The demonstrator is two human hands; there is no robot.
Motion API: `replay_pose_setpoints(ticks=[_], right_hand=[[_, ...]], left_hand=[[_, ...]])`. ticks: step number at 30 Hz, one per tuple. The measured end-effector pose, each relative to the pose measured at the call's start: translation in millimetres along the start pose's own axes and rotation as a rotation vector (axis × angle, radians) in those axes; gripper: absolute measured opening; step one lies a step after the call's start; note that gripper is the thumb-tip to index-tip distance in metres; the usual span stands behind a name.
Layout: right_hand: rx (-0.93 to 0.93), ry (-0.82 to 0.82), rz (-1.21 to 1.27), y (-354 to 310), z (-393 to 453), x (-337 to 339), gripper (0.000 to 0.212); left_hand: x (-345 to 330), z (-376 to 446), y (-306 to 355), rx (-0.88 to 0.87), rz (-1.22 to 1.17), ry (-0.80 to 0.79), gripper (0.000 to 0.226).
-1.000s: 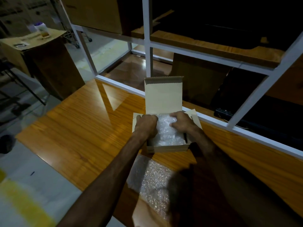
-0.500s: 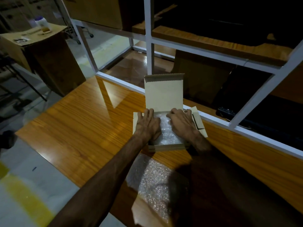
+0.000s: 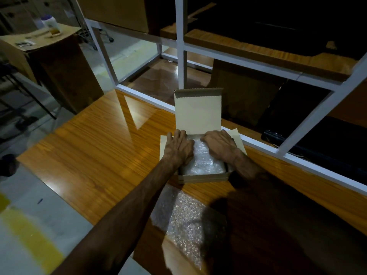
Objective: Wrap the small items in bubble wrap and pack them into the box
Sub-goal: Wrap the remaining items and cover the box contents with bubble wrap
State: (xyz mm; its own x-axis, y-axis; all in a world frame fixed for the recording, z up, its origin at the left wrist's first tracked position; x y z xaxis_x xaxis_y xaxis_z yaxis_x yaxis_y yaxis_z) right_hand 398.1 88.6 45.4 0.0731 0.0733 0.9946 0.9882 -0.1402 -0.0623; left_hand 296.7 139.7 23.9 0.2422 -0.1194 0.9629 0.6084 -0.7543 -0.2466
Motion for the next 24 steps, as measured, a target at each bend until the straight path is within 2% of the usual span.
replay_pose_setpoints(ticks=[4, 7, 11, 15, 19, 24], right_hand=[[0.005, 0.063, 0.057, 1, -11, 3, 0.041], [0.003, 0.123, 0.087, -1, -19, 4, 0.042], [0.021, 0.156, 0.12, -6, -25, 1, 0.039], [0.029, 0.053, 0.157, -9, -25, -14, 0.053], [0.038, 0.071, 0.211, -9, -19, -11, 0.051], [-0.002, 0.142, 0.294, 2, -10, 3, 0.031]], left_hand=[[11, -12, -3, 0.018, -0.087, 0.164, 0.03], [19, -22, 8, -0.033, -0.059, 0.23, 0.037], [12, -28, 31, -0.216, -0.077, 0.2, 0.047], [3, -25, 32, -0.229, -0.144, 0.13, 0.06], [5, -10, 28, -0.203, -0.1, 0.103, 0.052], [12, 8, 16, -0.108, -0.201, 0.072, 0.031]])
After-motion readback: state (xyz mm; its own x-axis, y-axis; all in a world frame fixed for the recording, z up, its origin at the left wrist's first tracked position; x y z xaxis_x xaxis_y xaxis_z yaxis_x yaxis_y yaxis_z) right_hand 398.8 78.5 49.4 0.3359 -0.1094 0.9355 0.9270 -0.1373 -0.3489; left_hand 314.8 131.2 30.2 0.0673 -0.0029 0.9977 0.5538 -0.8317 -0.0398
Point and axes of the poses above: each hand's wrist, its own z-axis towards the middle knuckle, its own x-axis out of the back of the hand, y = z × x, the point moved 9 cm from there along z, towards the middle knuckle, and after that the axes turned 3 degrees about z, right-handed, at the moved point
